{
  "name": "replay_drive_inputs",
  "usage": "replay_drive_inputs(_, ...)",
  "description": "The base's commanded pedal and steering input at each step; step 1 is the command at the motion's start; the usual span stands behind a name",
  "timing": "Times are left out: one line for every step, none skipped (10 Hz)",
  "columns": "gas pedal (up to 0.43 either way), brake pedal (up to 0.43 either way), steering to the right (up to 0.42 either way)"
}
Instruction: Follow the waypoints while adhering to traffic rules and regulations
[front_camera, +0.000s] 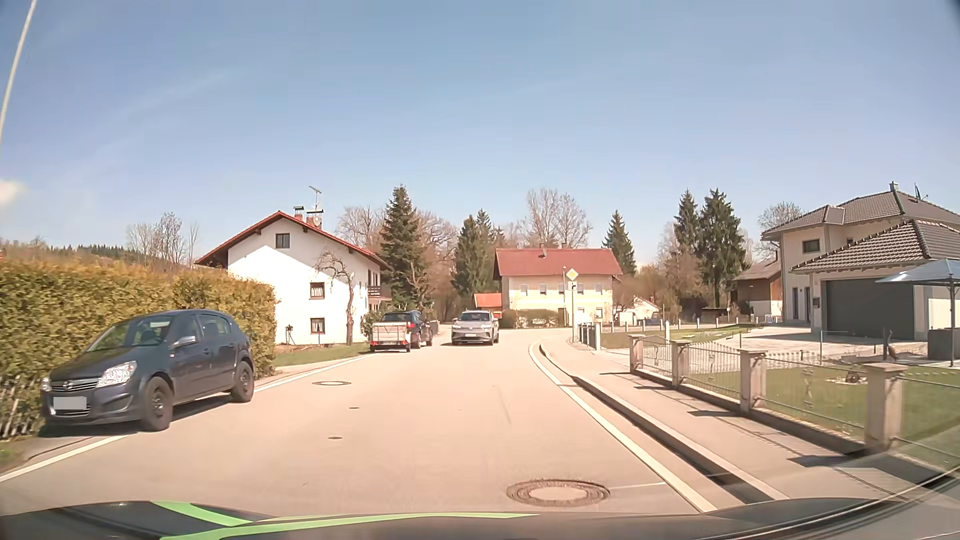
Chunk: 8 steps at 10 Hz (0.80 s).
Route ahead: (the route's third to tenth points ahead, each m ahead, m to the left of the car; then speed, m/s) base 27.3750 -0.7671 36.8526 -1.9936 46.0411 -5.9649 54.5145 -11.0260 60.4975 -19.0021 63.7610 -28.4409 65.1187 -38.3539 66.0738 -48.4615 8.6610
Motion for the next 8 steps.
replay_drive_inputs(0.000, 0.287, 0.015)
replay_drive_inputs(0.000, 0.293, 0.015)
replay_drive_inputs(0.000, 0.299, 0.015)
replay_drive_inputs(0.000, 0.305, 0.015)
replay_drive_inputs(0.000, 0.311, 0.019)
replay_drive_inputs(0.000, 0.323, 0.025)
replay_drive_inputs(0.000, 0.323, 0.026)
replay_drive_inputs(0.000, 0.323, 0.021)
